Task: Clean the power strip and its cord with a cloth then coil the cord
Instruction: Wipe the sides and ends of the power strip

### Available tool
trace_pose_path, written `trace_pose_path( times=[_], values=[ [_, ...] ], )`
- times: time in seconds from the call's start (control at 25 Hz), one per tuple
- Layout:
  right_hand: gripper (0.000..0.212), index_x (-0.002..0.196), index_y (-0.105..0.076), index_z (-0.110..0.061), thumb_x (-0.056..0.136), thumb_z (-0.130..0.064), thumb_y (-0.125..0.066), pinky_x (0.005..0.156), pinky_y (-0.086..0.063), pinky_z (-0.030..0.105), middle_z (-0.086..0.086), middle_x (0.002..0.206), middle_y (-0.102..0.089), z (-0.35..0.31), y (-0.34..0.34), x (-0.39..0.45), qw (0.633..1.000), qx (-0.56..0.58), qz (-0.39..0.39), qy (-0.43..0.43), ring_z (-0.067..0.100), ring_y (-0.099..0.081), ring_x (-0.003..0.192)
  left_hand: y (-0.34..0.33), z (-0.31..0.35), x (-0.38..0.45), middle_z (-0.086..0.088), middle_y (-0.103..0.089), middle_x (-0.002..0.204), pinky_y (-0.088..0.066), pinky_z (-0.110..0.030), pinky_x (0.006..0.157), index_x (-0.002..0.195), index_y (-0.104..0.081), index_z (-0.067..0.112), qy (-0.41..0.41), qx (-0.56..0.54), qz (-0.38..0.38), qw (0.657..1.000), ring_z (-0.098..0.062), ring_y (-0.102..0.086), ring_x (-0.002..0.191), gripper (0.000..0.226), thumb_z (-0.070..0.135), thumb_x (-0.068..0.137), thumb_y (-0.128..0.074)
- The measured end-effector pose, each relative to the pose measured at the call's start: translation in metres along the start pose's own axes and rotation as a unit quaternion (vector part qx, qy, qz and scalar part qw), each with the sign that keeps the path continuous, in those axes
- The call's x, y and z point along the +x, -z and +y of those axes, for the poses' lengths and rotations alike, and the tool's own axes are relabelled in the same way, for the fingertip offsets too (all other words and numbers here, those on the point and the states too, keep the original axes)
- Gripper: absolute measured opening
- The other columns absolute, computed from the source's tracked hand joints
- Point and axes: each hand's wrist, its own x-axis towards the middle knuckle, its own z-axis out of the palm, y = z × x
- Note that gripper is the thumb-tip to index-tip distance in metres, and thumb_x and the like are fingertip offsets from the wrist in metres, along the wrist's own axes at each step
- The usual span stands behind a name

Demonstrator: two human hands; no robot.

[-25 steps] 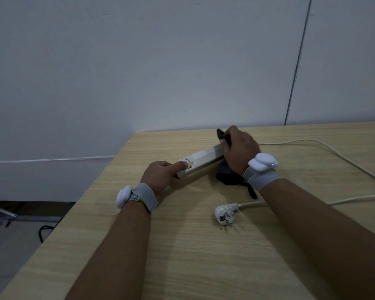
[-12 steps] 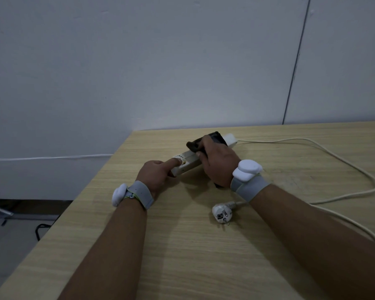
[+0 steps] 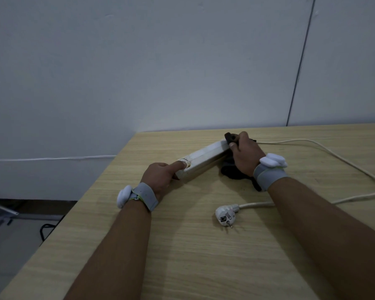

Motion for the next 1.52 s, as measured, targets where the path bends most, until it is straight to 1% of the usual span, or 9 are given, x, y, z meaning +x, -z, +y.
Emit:
trace_pose_path(
  times=[0.12,0.24,0.4,0.56,0.72,1.0,1.28,1.36,1.52],
  values=[
    [0.02,0.099,-0.037,-0.009,0.099,-0.028,-0.043,0.068,-0.041,0.039,0.02,0.096,-0.057,-0.004,-0.003,-0.004,1.0,0.002,-0.007,0.008,0.038,-0.056,0.085,0.0,0.001,-0.001,-0.009,-0.069,0.064,-0.046,-0.032,0.06,0.058,-0.076,0.016,0.002,-0.009,0.011,1.0,-0.023,-0.057,0.057,0.056,0.069,0.039,-0.069],
    [0.017,0.1,-0.039,-0.013,0.099,-0.029,-0.043,0.066,-0.039,0.037,0.013,0.089,-0.056,-0.021,-0.01,-0.018,0.996,-0.007,-0.034,0.081,0.036,-0.056,0.083,0.001,0.001,-0.001,-0.002,-0.063,0.056,-0.041,-0.027,0.053,0.058,-0.075,0.013,0.008,-0.016,0.026,0.999,-0.018,-0.053,0.051,0.056,0.066,0.04,-0.071],
    [0.015,0.094,-0.032,-0.022,0.098,-0.03,-0.044,0.058,-0.029,0.033,0.0,0.073,-0.044,-0.051,-0.015,-0.039,0.983,0.005,-0.049,0.178,0.027,-0.045,0.063,0.001,0.0,-0.002,-0.004,-0.064,0.057,-0.043,-0.03,0.058,0.058,-0.074,0.013,0.016,-0.026,0.028,0.999,-0.023,-0.056,0.057,0.043,0.056,0.054,-0.076],
    [0.017,0.092,-0.033,-0.02,0.099,-0.03,-0.043,0.056,-0.037,0.038,0.009,0.074,-0.052,-0.07,-0.015,-0.056,0.97,0.017,-0.087,0.226,0.03,-0.049,0.063,0.003,0.0,-0.002,-0.005,-0.065,0.06,-0.041,-0.03,0.057,0.065,-0.075,0.008,0.015,-0.016,0.023,0.999,-0.024,-0.057,0.059,0.05,0.058,0.059,-0.077],
    [0.017,0.089,-0.032,-0.021,0.098,-0.03,-0.044,0.054,-0.031,0.036,-0.003,0.067,-0.045,-0.074,-0.016,-0.061,0.957,0.037,-0.105,0.269,0.022,-0.044,0.059,0.006,0.002,-0.002,-0.002,-0.062,0.059,-0.037,-0.027,0.053,0.059,-0.07,0.016,0.007,0.022,0.016,1.0,-0.021,-0.055,0.06,0.048,0.064,0.058,-0.068],
    [0.019,0.093,-0.03,-0.016,0.1,-0.031,-0.04,0.056,-0.031,0.035,-0.001,0.066,-0.041,-0.047,-0.011,-0.034,0.99,0.008,-0.046,0.133,0.033,-0.048,0.065,0.001,0.004,-0.003,-0.001,-0.062,0.053,-0.042,-0.03,0.056,0.053,-0.074,0.017,0.019,0.002,0.03,0.999,-0.023,-0.057,0.057,0.047,0.064,0.046,-0.072],
    [0.017,0.091,-0.038,-0.019,0.098,-0.033,-0.043,0.057,-0.035,0.036,0.003,0.073,-0.052,-0.071,-0.011,-0.05,0.966,0.077,-0.08,0.234,0.027,-0.05,0.066,0.004,0.002,-0.003,-0.006,-0.066,0.062,-0.042,-0.032,0.059,0.063,-0.075,0.011,0.015,-0.006,0.031,0.999,-0.026,-0.059,0.062,0.052,0.063,0.063,-0.074],
    [0.017,0.089,-0.041,-0.018,0.098,-0.032,-0.044,0.059,-0.032,0.036,0.002,0.072,-0.054,-0.073,-0.007,-0.046,0.97,0.138,-0.062,0.191,0.026,-0.051,0.069,0.005,0.003,-0.003,-0.004,-0.065,0.061,-0.041,-0.029,0.056,0.063,-0.074,0.012,0.011,0.012,0.026,1.0,-0.024,-0.059,0.063,0.045,0.057,0.07,-0.073],
    [0.015,0.089,-0.052,-0.017,0.095,-0.03,-0.05,0.068,-0.034,0.027,-0.004,0.074,-0.055,-0.064,-0.005,-0.029,0.964,0.258,0.061,0.023,0.021,-0.053,0.08,0.005,0.006,-0.005,0.0,-0.064,0.056,-0.04,-0.026,0.052,0.058,-0.073,0.016,0.003,0.025,0.028,0.999,-0.021,-0.057,0.057,0.037,0.051,0.071,-0.075]
  ],
)
